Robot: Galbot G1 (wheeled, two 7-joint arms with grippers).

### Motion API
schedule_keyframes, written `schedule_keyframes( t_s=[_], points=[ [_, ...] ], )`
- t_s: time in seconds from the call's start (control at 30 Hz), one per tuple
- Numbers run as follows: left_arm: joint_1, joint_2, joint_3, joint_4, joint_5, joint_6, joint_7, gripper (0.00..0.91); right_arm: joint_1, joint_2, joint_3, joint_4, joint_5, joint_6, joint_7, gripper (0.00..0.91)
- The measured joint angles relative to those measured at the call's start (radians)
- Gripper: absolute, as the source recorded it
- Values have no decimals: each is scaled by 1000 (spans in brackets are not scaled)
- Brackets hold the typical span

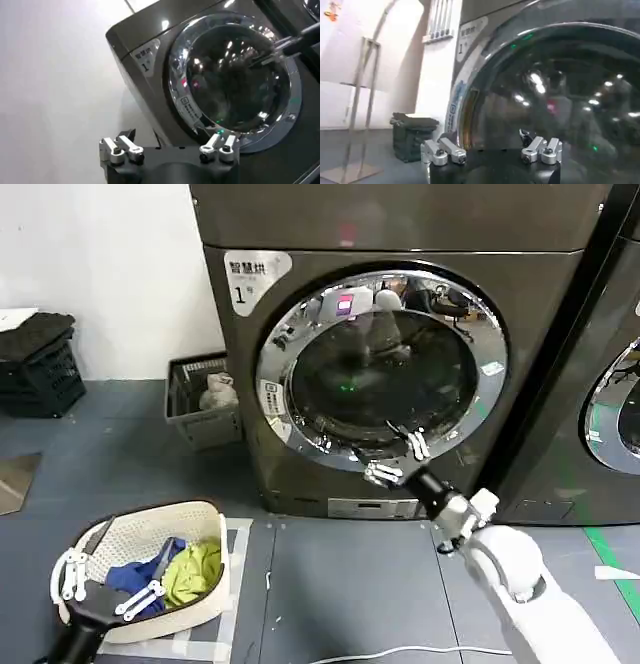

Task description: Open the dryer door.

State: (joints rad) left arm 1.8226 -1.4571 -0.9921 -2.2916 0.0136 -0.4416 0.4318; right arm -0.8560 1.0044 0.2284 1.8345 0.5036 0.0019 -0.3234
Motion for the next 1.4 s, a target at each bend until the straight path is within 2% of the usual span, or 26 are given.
schedule_keyframes(
  t_s=[0.77, 1.4],
  points=[
    [4, -13, 2, -14, 7, 1, 8, 907, 304, 56, -245, -210, 22, 4, -10, 907],
    [10, -22, 0, -22, 6, -3, 7, 907, 430, 129, -358, -351, 17, 8, -35, 907]
  ],
)
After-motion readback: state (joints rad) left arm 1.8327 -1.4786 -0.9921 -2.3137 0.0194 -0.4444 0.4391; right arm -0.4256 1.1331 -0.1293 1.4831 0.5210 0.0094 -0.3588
